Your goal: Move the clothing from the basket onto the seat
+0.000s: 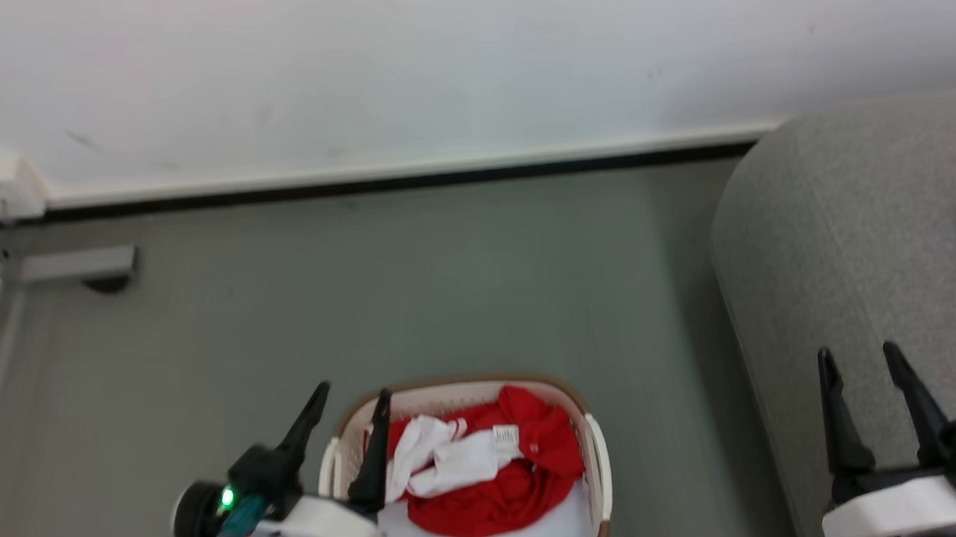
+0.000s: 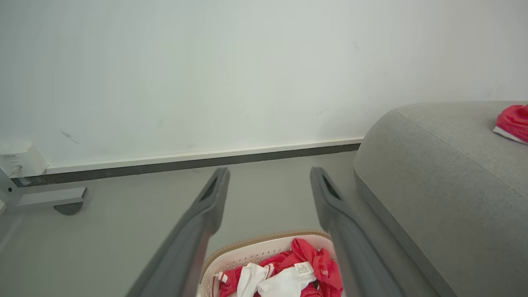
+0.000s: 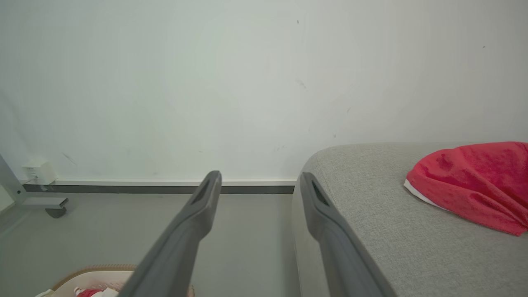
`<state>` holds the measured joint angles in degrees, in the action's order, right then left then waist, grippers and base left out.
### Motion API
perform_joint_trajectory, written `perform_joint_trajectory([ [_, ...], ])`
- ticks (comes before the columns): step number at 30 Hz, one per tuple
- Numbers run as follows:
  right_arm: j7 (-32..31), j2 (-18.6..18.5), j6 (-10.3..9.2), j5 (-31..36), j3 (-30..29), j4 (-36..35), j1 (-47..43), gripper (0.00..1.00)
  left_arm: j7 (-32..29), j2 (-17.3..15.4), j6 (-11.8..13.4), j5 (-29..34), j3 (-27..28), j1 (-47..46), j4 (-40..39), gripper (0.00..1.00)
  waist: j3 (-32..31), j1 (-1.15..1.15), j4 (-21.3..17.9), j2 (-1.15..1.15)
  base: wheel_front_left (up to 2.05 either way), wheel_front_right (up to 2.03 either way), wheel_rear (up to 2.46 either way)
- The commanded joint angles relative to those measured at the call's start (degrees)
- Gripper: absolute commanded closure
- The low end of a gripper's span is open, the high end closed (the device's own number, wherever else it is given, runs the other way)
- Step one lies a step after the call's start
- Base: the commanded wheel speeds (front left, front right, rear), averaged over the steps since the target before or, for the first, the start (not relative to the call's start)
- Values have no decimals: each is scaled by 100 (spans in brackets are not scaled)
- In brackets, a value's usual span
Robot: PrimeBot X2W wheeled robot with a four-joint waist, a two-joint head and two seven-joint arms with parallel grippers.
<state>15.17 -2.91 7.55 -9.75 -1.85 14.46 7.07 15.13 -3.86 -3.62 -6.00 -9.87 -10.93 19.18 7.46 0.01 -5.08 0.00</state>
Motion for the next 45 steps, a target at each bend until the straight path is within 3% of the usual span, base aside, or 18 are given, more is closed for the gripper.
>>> perform_joint_trajectory([
  [1,-5,-2,-12,13,-16,-52,108,0,3,-44,-20,135,-46,-171,93,0,583,-1,-67,0,0,0,0],
  [11,-4,-2,-12,-46,-21,-444,1033,0,-524,-55,-235,651,-821,-1926,1254,0,2125,-1,-297,0,0,0,0],
  [23,-4,-1,-12,-183,172,-985,1685,0,-1157,-92,-266,985,-1307,-3175,2639,0,3353,-1,-684,0,0,0,0],
  [36,-4,0,-13,-230,305,-1561,1747,0,-1059,-228,-134,824,-1219,-3943,3573,0,4141,-1,-1076,0,0,0,0],
  [45,-4,1,-12,-242,422,-1718,1572,0,-945,-382,117,813,-1188,-4394,4094,0,4457,-1,-1325,0,0,0,0],
])
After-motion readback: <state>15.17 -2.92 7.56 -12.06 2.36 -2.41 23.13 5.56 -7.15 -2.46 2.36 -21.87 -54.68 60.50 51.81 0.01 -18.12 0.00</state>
